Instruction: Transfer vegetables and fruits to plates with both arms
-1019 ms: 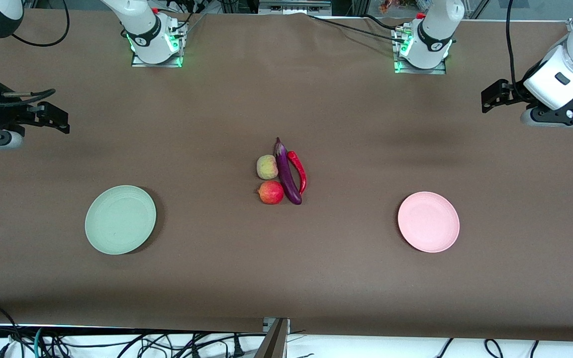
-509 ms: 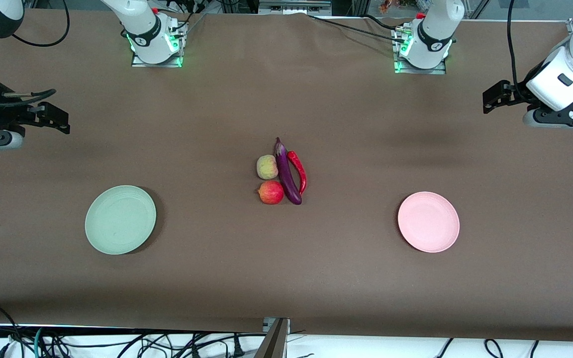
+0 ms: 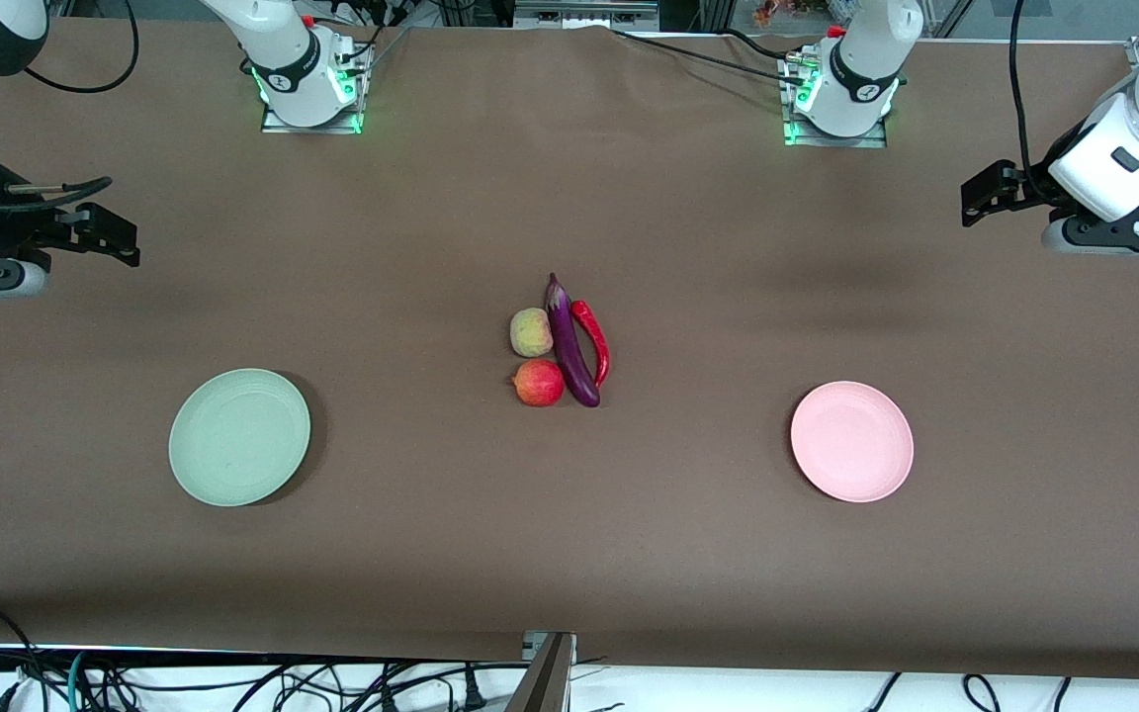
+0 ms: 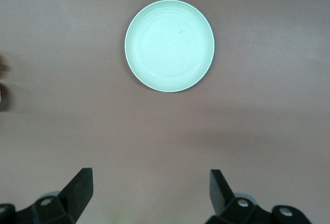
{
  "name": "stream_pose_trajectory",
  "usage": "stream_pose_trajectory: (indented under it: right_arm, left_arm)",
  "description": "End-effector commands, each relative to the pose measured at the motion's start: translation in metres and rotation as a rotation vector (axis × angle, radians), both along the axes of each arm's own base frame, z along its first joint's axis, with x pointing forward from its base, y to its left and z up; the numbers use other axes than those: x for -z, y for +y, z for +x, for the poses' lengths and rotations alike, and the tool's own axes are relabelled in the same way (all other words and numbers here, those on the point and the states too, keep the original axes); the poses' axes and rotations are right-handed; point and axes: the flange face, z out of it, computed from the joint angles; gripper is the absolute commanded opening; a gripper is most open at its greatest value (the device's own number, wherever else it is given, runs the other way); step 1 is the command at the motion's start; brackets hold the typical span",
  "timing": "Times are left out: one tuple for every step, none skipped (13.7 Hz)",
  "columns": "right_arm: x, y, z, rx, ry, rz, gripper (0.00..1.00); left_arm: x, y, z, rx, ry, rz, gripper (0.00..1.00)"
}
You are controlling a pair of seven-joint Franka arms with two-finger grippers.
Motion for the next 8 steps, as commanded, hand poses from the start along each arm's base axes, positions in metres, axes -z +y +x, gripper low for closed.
stream_pose_trajectory:
  right_arm:
    - [-0.004, 0.002, 0.002, -0.005, -0.007, 0.019, 1.0]
    - [-0.004, 0.002, 0.002, -0.005, -0.007, 0.019, 1.0]
    - [-0.004, 0.002, 0.003, -0.005, -0.008, 0.019, 1.0]
    - [-0.004, 0.001, 0.003, -0.004, -0.008, 0.019, 1.0]
    - [-0.004, 0.001, 0.003, -0.004, -0.008, 0.02, 1.0]
    - [-0.004, -0.001, 0.002, -0.001, -0.007, 0.02, 1.0]
    - [-0.004, 0.0, 0.002, -0.002, -0.007, 0.02, 1.0]
    - [-0.004, 0.001, 0.002, -0.004, -0.007, 0.02, 1.0]
  left_arm:
    - [-0.001, 0.001, -0.001, -0.01, -0.009, -0.017, 1.0]
    - [-0.002, -0.002, -0.001, -0.004, -0.01, -0.015, 1.0]
    - [-0.005, -0.006, -0.001, 0.002, -0.016, -0.016, 1.0]
    - [-0.013, -0.01, -0.001, 0.011, -0.031, -0.017, 1.0]
    - [-0.014, -0.015, -0.001, 0.019, -0.033, -0.017, 1.0]
    - [-0.014, -0.02, -0.002, 0.03, -0.033, -0.017, 1.0]
    - [-0.014, -0.022, -0.002, 0.033, -0.032, -0.016, 1.0]
    - [-0.013, -0.018, -0.002, 0.025, -0.026, -0.015, 1.0]
